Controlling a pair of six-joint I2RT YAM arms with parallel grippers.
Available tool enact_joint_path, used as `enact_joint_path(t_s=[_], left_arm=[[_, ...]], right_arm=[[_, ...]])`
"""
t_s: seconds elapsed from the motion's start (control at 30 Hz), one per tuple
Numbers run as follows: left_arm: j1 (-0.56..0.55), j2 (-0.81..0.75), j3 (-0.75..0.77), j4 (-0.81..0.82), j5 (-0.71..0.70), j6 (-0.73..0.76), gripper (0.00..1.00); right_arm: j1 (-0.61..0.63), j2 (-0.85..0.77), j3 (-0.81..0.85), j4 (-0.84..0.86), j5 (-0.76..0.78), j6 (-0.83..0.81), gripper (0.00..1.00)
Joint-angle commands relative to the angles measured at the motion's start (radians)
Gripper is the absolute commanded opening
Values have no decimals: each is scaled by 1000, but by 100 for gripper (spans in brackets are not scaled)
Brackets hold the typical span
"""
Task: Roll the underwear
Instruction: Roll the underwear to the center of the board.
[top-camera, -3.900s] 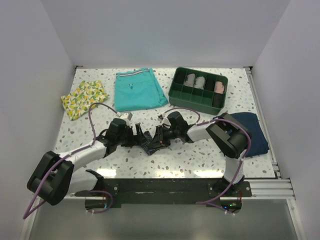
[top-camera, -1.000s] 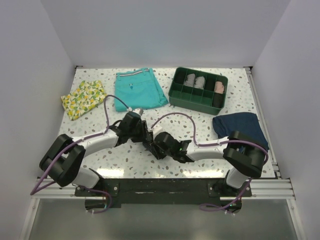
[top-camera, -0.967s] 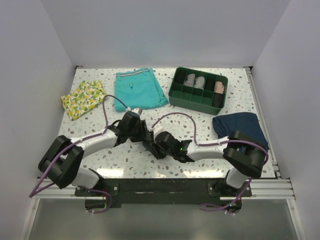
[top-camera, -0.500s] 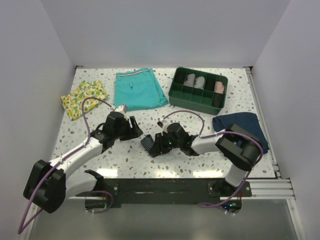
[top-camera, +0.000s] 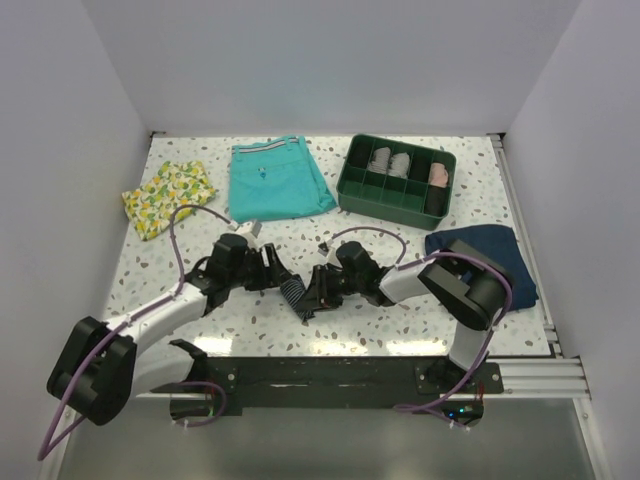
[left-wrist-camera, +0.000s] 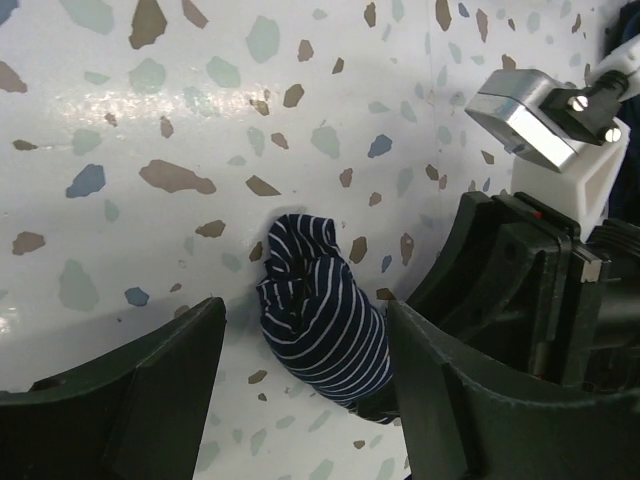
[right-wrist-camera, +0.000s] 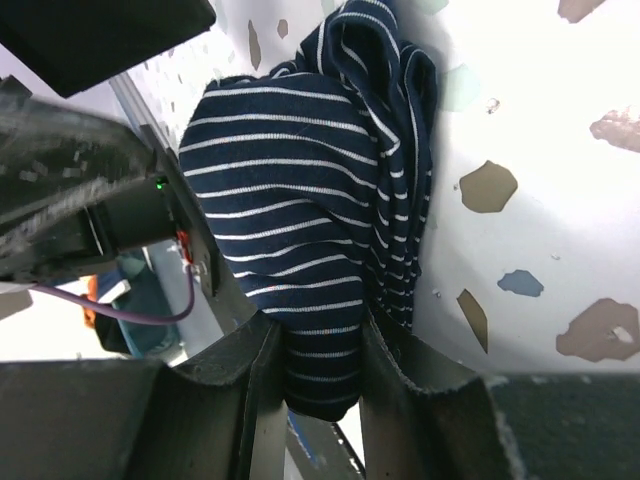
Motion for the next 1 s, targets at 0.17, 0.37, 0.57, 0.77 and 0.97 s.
enact_joint_path(t_s=[0.17, 0.37, 0.57, 0.77, 0.97], left_arm=[[-102, 73, 4, 127, -9, -51, 71], [-118, 93, 1, 95, -72, -73, 72], [-118, 35, 3, 25, -167, -87, 72], [-119, -57, -52, -7, -180, -125, 73], [-133, -97, -117, 91, -149, -169, 73]], right_arm=[[4, 41, 0, -228, 56, 0, 12], [6, 10, 5, -291, 93, -36, 12], [6, -22, -2, -335, 133, -45, 12], [4, -17, -12, -351, 144, -19, 12], [3, -8, -17, -371, 156, -1, 12]])
